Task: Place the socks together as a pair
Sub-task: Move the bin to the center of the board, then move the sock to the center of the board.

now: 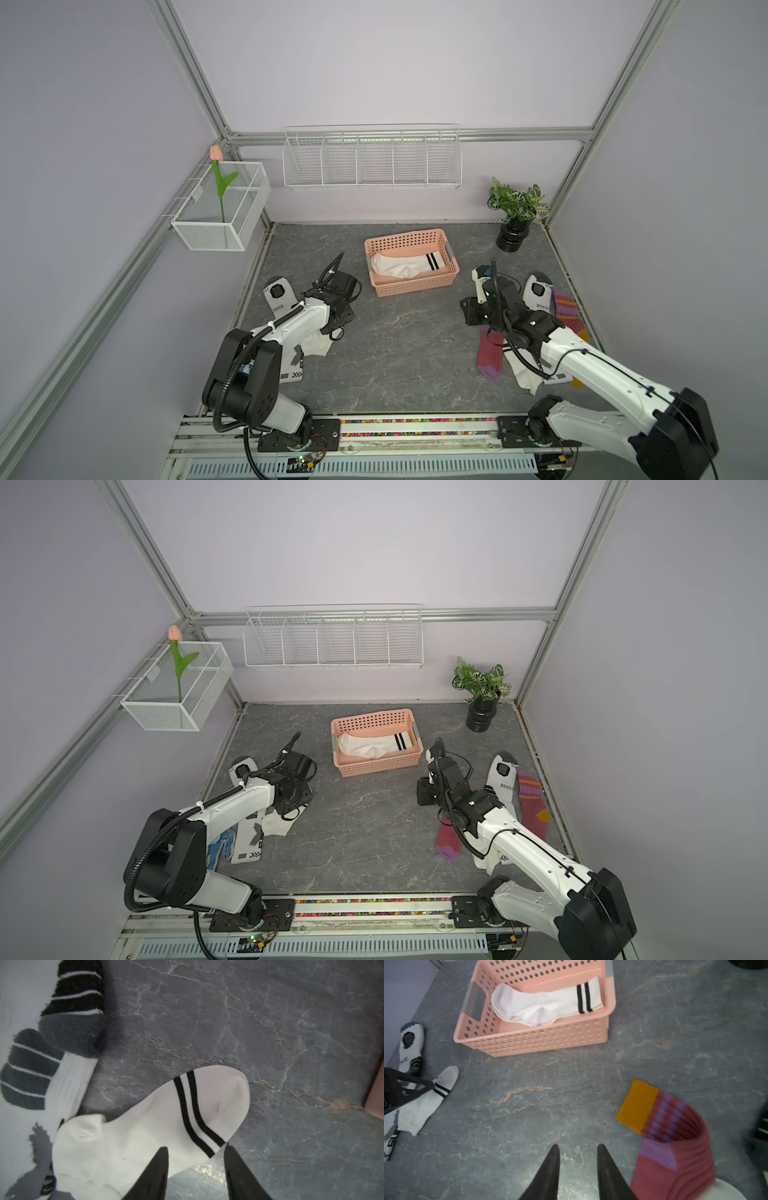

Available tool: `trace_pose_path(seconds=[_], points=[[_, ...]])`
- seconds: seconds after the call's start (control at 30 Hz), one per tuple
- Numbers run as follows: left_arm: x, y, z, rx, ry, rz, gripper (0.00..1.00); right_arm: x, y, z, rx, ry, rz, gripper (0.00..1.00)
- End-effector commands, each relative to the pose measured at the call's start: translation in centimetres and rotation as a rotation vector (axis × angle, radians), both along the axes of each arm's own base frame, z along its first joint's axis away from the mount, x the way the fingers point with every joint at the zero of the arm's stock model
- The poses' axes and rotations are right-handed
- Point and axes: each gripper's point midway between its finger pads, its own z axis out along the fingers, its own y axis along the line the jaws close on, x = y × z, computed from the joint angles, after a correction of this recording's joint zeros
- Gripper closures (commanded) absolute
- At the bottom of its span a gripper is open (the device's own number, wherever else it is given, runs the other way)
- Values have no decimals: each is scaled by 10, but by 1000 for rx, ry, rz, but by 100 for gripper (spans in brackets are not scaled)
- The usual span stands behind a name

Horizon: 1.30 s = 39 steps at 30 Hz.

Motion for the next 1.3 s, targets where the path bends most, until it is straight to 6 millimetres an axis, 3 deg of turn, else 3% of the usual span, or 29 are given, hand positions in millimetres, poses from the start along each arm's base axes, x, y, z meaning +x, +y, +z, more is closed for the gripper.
trace_pose_path(seconds=[0.0, 0.13, 0.57, 0.73, 0.93, 1.27], points=[[8, -2, -3, 1, -20, -15, 53, -14, -22, -11, -20, 29, -68, 65], [12, -9, -4, -18, -32, -57, 55, -21, -30, -17, -32, 46, -79, 64], [29, 2, -17, 22, -1, -85, 57, -27, -31, -18, -10, 49, -79, 63], [33, -3, -2, 5, -31, -117, 56, -30, -30, -18, -1, 48, -67, 62], [41, 8, 19, 63, -85, -114, 51, -29, -28, -19, 9, 49, -62, 61], [57, 5, 1, 66, -28, -127, 58, -30, -24, -17, 19, 52, -47, 61]])
